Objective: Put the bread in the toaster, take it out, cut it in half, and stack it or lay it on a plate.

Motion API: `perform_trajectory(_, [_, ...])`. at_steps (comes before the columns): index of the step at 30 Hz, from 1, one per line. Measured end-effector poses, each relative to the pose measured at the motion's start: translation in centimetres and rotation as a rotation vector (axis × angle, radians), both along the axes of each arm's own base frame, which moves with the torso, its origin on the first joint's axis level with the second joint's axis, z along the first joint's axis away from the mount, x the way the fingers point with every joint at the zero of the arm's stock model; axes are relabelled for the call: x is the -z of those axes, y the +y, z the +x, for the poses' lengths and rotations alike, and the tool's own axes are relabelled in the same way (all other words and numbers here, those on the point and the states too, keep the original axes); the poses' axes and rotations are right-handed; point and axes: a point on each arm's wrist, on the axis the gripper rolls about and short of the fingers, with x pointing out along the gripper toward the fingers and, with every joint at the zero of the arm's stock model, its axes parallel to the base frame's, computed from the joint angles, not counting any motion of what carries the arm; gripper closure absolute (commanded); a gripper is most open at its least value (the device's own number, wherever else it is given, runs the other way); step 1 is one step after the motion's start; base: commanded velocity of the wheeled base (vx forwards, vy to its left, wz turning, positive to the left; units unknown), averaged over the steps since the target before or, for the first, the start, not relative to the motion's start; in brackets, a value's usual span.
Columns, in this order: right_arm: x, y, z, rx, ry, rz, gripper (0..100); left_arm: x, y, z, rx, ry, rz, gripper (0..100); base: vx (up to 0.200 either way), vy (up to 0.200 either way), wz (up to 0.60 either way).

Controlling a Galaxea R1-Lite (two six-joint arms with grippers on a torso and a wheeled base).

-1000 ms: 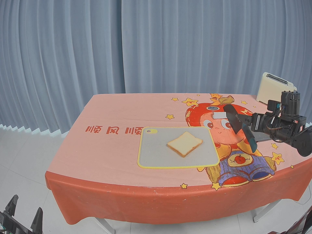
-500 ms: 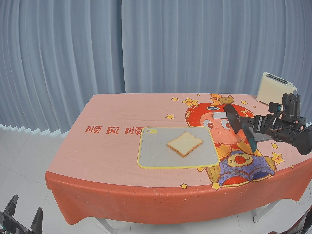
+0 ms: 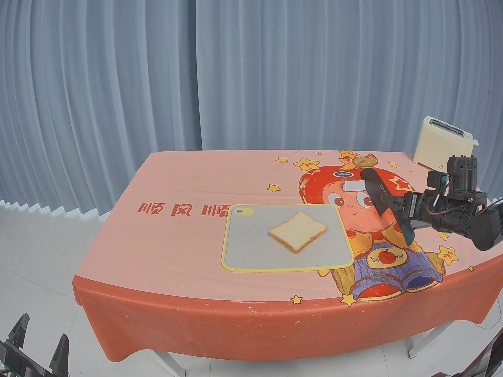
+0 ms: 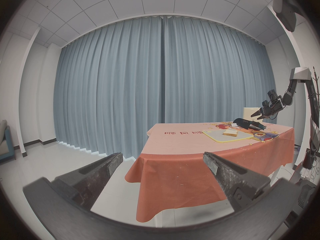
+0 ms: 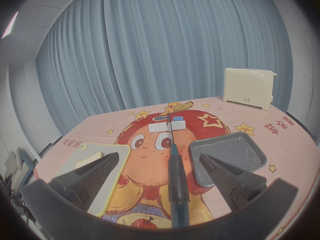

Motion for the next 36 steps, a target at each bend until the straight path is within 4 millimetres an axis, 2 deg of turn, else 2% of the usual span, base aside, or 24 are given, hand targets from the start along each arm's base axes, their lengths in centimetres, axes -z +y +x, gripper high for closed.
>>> perform_trajectory(21, [2.9,-0.4,1.9,0.018,0.014,-0.002,0,0.0,0.0,0.0,0.000,0.000,0.000,0,0.000,0.000,0.00])
perform_trajectory(36, [3.8,-0.7,2.4,0.031,0.039,-0.005,0,0.0,0.0,0.0,-0.001,0.000,0.000,0,0.000,0.000,0.00])
